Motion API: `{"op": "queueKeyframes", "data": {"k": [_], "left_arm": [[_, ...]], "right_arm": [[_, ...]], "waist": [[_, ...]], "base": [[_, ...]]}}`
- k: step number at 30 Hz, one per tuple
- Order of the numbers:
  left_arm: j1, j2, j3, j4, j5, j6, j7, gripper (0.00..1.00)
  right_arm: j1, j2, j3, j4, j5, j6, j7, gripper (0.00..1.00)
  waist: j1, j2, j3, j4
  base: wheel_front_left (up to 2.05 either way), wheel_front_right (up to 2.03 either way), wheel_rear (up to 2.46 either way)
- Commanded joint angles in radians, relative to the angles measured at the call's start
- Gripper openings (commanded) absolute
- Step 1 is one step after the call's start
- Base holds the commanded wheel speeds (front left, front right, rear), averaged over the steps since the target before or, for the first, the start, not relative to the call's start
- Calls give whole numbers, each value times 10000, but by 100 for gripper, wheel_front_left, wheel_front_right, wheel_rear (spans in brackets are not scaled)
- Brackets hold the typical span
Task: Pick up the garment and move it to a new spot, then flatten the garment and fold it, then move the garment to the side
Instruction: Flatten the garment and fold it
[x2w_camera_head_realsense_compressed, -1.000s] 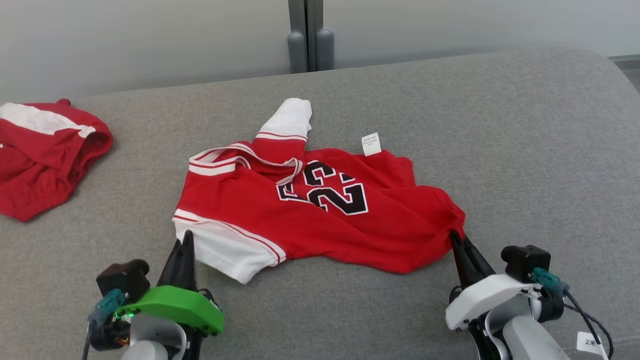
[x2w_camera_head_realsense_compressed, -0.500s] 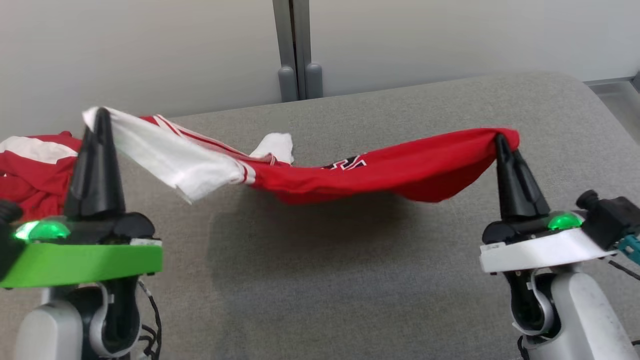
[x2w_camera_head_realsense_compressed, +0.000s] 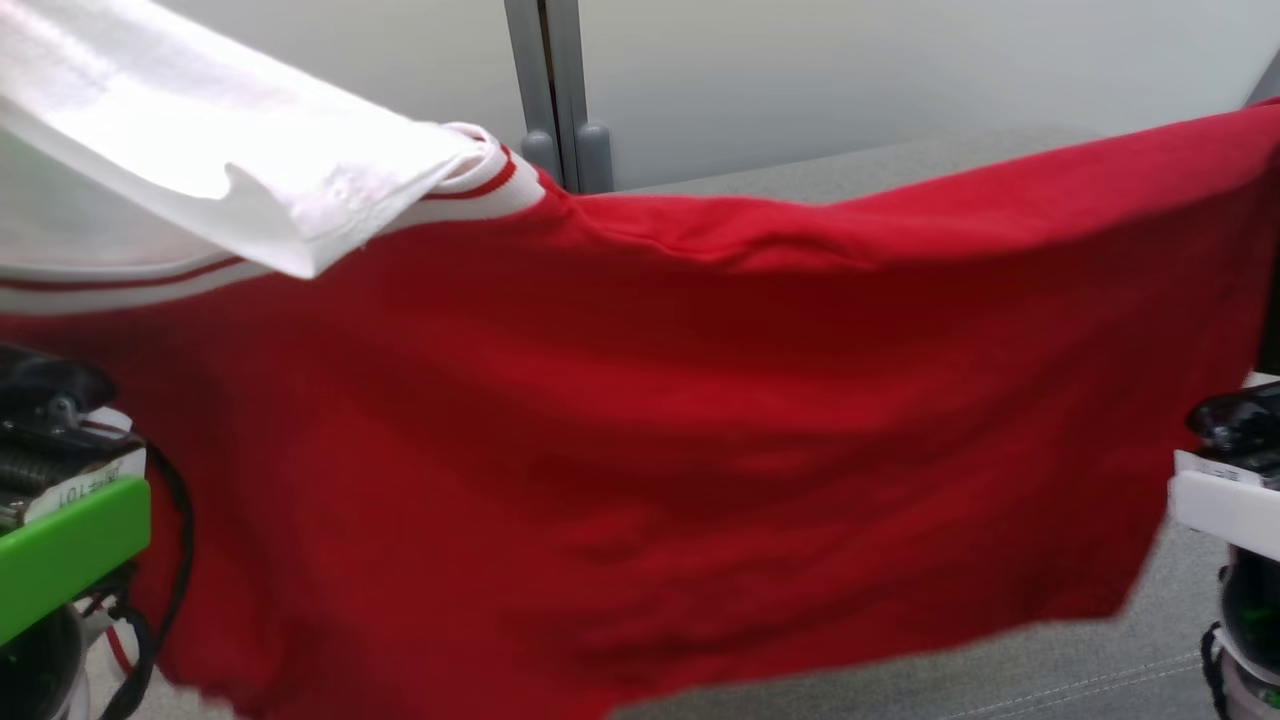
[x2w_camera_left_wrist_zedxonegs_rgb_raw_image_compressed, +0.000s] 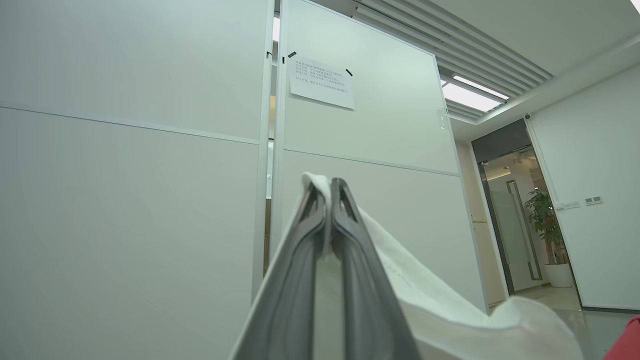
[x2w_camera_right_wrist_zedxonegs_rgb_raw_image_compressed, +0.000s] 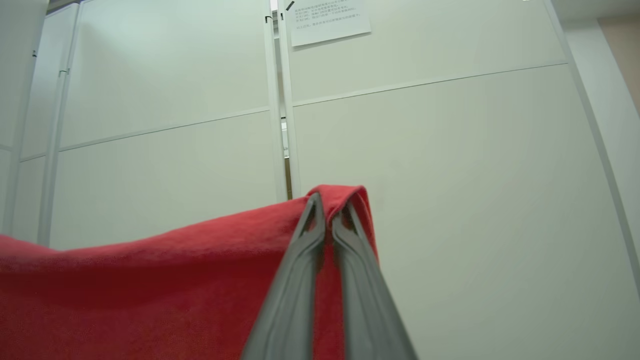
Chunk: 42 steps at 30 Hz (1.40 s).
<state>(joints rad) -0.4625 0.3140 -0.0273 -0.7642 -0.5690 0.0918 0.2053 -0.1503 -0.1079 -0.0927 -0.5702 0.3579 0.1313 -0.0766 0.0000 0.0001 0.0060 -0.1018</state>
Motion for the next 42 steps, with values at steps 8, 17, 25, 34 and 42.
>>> {"op": "queueKeyframes", "data": {"k": [8, 17, 25, 34, 42], "left_arm": [[-1194, -58, -256, 676, -299, 375, 846, 0], [-4876, -156, -422, 4452, -256, 365, 1015, 0], [-9453, 10, -792, 9808, 1363, 528, -400, 0], [-10802, -717, -831, 12756, 1250, -55, -2787, 0], [-9492, -1498, -720, 14089, 487, -1087, -4333, 0]], "right_arm": [[-638, -9, -269, -534, -468, -11, 965, 0], [-4897, -516, 410, 2816, -600, -11, 1225, 0], [-10542, 4, 1184, 8237, -1240, -11, 272, 0], [-13486, 509, 314, 12866, -3112, -11, -1228, 0], [-12810, 544, -58, 14930, -3604, -12, -1856, 0]], "waist": [[0, -1, 1241, -78], [0, -1, 3888, 108], [0, -1, 5275, 111], [0, -1, 6742, 746], [0, -1, 7408, 1160]], "base": [[0, 0, 0], [0, 0, 0], [0, 0, 0], [0, 0, 0], [0, 0, 0]]}}
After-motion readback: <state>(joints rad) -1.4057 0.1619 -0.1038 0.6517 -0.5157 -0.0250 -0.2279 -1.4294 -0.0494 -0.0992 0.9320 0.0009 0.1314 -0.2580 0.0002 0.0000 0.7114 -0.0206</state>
